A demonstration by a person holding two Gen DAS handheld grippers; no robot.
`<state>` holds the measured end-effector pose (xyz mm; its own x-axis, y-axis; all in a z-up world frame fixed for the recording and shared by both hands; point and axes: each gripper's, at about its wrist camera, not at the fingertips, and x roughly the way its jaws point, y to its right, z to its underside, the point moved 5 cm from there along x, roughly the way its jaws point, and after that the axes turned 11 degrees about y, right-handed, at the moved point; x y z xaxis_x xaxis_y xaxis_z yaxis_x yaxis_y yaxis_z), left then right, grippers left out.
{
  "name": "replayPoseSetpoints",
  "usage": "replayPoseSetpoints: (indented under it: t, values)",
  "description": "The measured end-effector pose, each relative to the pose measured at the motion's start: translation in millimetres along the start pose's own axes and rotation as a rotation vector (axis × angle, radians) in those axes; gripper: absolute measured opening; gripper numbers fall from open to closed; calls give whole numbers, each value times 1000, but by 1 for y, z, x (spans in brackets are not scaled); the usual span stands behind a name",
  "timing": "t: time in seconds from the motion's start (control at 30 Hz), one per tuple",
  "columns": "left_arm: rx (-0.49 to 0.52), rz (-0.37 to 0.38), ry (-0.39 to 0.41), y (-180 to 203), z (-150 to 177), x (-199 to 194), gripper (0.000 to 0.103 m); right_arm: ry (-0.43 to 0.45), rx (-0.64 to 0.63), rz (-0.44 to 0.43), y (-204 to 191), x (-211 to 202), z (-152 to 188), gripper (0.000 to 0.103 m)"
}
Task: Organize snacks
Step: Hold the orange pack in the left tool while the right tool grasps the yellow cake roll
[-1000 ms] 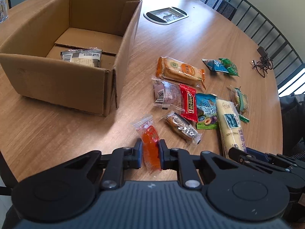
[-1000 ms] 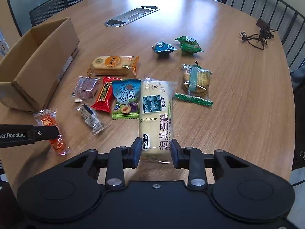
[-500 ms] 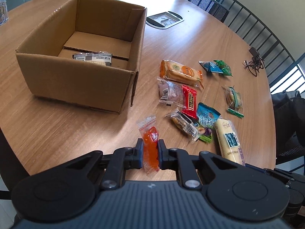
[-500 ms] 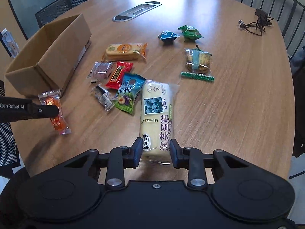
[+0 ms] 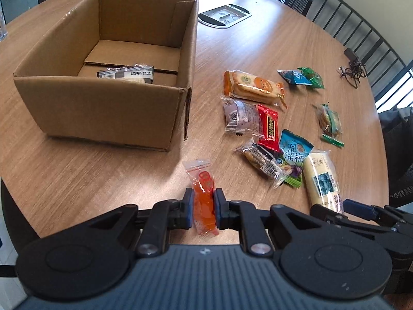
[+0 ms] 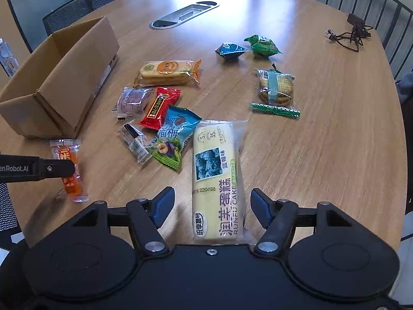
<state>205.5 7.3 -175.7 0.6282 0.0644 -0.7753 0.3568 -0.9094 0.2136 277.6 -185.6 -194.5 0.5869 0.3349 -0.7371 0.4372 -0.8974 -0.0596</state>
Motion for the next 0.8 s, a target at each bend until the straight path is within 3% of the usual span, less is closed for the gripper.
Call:
replayPoseSetpoints:
  t: [0.2, 0.37, 0.8]
  values:
    - [10, -17, -10, 1, 6, 8, 18, -18, 16, 3, 4, 8, 6, 57]
    - [3, -13, -24, 0, 11, 12, 18, -19, 16, 8, 7, 8, 11, 37]
    - [-19, 9, 18, -9, 0, -7, 17, 28, 97, 12, 13, -18, 11, 31]
